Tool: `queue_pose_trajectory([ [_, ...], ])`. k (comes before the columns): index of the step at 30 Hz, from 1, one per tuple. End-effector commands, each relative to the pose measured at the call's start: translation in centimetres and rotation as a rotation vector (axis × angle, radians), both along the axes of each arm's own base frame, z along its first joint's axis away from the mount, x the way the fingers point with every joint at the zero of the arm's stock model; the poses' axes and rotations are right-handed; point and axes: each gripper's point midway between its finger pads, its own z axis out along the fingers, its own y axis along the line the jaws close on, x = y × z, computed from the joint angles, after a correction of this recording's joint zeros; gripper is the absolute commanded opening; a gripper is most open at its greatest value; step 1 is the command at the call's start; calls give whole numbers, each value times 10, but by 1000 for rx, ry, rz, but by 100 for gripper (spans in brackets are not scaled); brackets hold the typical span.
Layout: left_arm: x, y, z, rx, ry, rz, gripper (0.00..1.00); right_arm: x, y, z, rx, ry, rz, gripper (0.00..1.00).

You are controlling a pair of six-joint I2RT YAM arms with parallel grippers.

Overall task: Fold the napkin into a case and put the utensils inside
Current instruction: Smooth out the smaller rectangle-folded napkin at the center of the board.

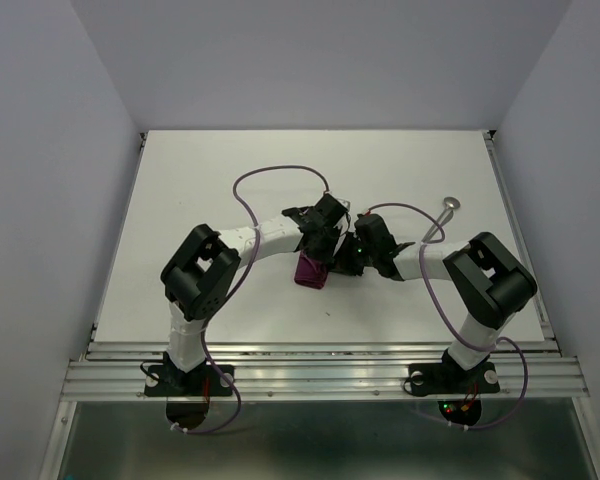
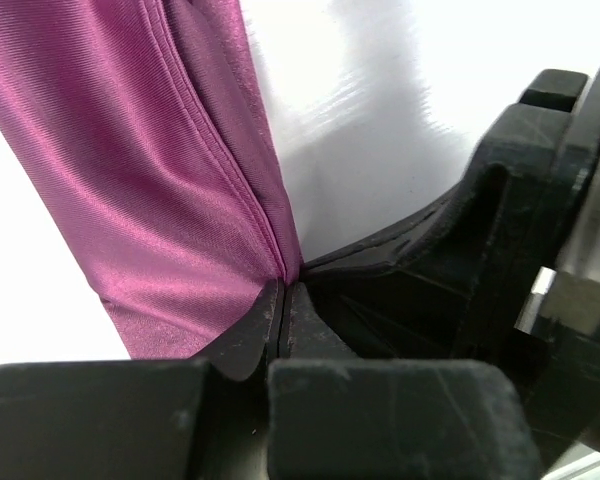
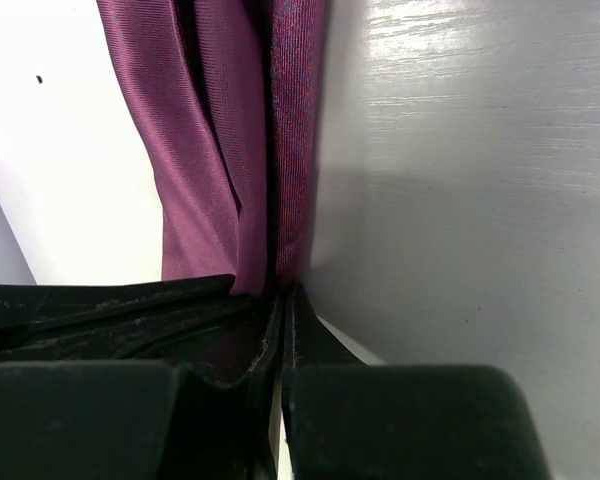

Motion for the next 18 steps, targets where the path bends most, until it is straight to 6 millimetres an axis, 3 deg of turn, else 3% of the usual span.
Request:
queue_pose_trajectory([
  [1,-2,-8,10,-48,1,-24,0,10,9,10,19,-40,0,1],
  [9,-11,-3,-1,-38,29,-47,0,10,8,10,15,-40,-6,3],
  [13,-11,-2,6,-46,17,-51,0,10,6,10,7,-42,-12,5],
  [15,-10,-1,12,-46,5,-53,11,10,5,10,4,-43,-13,5],
  [16,-9,-1,15,-44,-4,-54,21,9,4,9,1,-39,-13,5],
  [18,-9,0,23,-49,-13,-56,28,9,4,10,1,-41,-15,5],
])
